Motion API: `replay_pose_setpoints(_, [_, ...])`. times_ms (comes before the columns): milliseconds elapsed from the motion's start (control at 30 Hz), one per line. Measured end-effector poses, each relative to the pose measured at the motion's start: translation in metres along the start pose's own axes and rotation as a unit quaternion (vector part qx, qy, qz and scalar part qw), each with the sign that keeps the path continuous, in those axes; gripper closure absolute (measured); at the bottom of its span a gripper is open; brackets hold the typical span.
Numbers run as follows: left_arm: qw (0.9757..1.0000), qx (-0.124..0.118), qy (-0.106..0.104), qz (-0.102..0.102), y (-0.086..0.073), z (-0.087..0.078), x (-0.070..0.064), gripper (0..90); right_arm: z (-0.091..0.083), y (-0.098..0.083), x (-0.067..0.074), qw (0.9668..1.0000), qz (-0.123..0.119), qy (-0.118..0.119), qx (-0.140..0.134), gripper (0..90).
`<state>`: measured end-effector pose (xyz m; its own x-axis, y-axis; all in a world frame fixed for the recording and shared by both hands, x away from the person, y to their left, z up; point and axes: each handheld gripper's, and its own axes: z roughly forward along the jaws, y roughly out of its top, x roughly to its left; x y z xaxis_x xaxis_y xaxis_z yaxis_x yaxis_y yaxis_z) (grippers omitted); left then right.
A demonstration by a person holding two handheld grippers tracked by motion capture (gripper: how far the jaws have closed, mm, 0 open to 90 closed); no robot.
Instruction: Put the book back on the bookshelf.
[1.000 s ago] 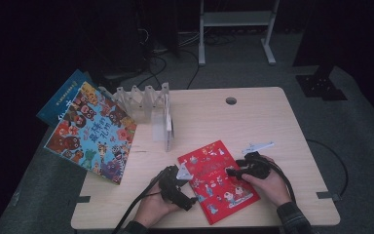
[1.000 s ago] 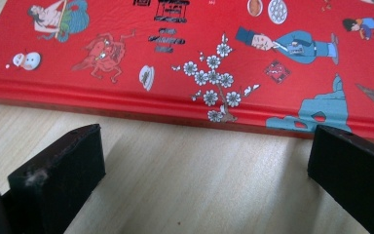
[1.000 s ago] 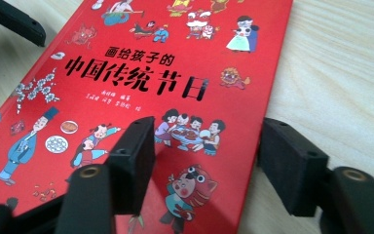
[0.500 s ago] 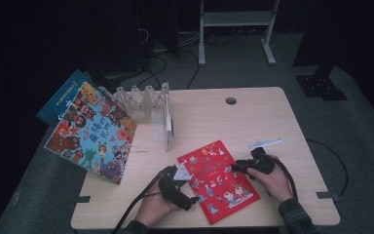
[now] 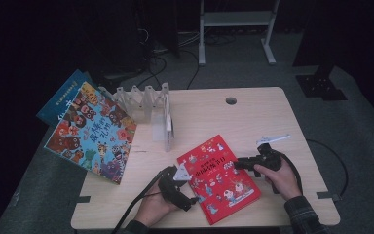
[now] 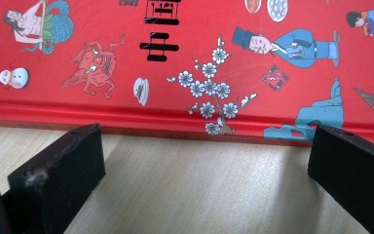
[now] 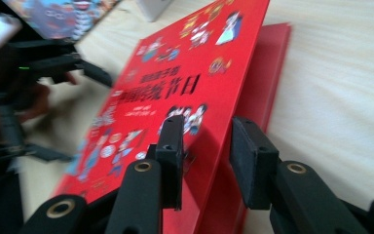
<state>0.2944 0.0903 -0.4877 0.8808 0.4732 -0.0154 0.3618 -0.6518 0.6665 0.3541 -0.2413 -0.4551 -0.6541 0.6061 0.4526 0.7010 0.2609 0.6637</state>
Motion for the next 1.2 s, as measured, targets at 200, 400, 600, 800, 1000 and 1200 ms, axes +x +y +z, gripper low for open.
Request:
replay_pose_setpoints(200, [1.0,-0.001,-0.001,0.001,0.0,0.0,0.0,0.0,-0.003,0.006,0.006,0.9988,0.0,0.044,0.019,65.2])
replay_pose_setpoints(400, [1.0,0.001,0.0,0.008,-0.001,0.0,0.0,0.0,-0.001,0.02,0.015,0.9963,0.002,0.067,0.053,67.1])
replay_pose_setpoints(600, [1.0,0.001,0.0,0.009,-0.001,0.0,0.0,0.0,0.011,0.033,0.017,0.9927,0.015,0.085,0.084,67.5])
replay_pose_setpoints(800, [1.0,0.002,-0.001,0.009,0.0,0.0,0.0,0.0,0.019,0.045,0.015,0.9905,0.022,0.091,0.1,69.9])
replay_pose_setpoints(1000, [1.0,0.002,-0.001,0.01,0.0,0.0,0.0,0.0,0.019,0.053,0.015,0.9861,0.038,0.123,0.105,76.9])
replay_pose_setpoints(1200, [0.9999,0.003,-0.002,0.01,0.0,0.0,0.0,0.0,0.018,0.055,0.018,0.9853,0.043,0.127,0.105,79.1])
